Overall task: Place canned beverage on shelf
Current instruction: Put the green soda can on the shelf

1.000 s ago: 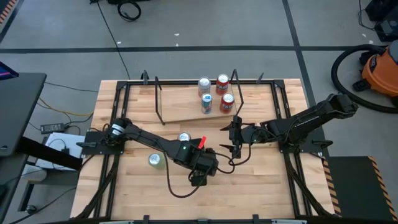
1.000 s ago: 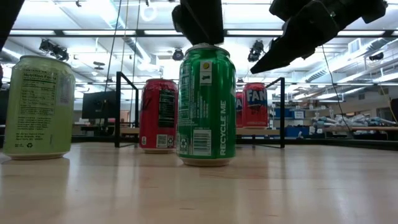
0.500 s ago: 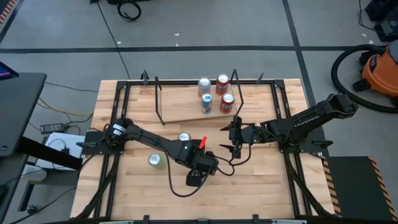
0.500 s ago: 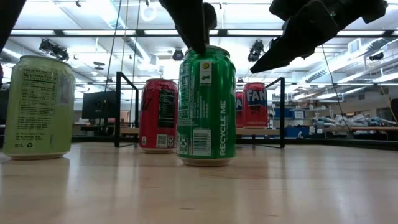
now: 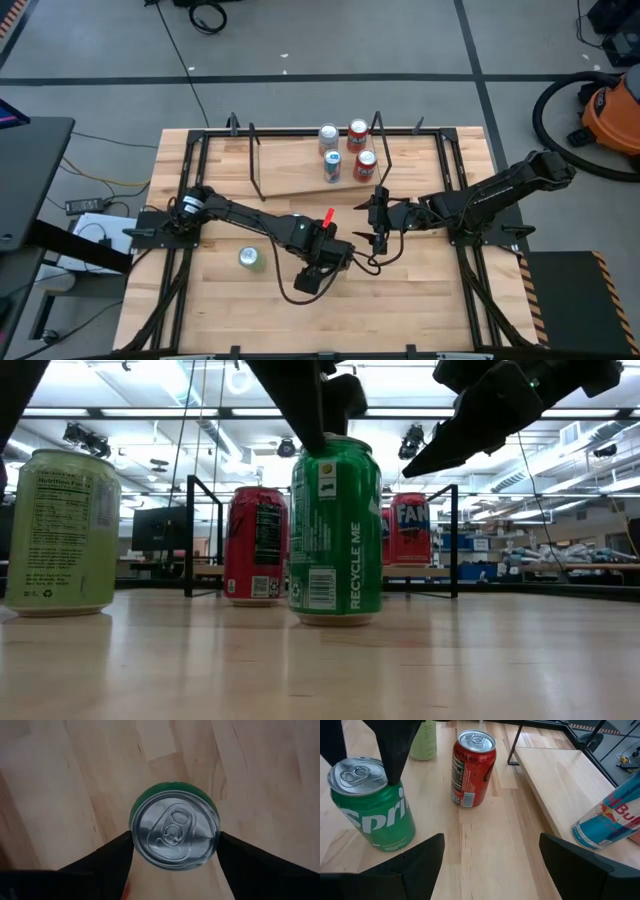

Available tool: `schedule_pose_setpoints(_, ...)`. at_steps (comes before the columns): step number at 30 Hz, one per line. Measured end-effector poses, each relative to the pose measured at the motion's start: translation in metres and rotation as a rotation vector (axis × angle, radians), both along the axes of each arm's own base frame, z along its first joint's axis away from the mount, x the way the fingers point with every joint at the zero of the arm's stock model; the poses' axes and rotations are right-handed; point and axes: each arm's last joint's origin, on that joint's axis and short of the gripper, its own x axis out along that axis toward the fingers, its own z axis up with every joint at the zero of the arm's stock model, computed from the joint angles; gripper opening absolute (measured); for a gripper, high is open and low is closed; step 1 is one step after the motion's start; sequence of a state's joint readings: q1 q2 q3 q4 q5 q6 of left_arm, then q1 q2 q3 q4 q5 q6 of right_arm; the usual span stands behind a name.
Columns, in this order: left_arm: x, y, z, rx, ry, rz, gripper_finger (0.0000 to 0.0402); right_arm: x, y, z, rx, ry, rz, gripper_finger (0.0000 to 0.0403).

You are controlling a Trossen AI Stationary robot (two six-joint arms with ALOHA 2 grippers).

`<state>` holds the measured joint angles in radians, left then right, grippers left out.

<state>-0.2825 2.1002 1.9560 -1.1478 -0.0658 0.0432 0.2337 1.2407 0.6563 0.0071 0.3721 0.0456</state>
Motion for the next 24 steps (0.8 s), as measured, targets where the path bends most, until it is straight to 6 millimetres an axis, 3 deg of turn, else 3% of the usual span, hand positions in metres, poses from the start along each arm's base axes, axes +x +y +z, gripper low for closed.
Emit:
schedule_pose_setpoints(11, -0.0011, 0.0026, 0.0006, 0.111, 0.009, -0.356, 0.0281, 0.0, 0.0, -0.0001, -0.003, 0.001, 0.002, 0.0336)
schedule_pose_setpoints(24, -0.0001, 0.005, 0.0007, 0.166, 0.004, -0.517, 0.0281, -0.0001, 0.0, -0.0002, -0.004, 0.002, 0.002, 0.0336)
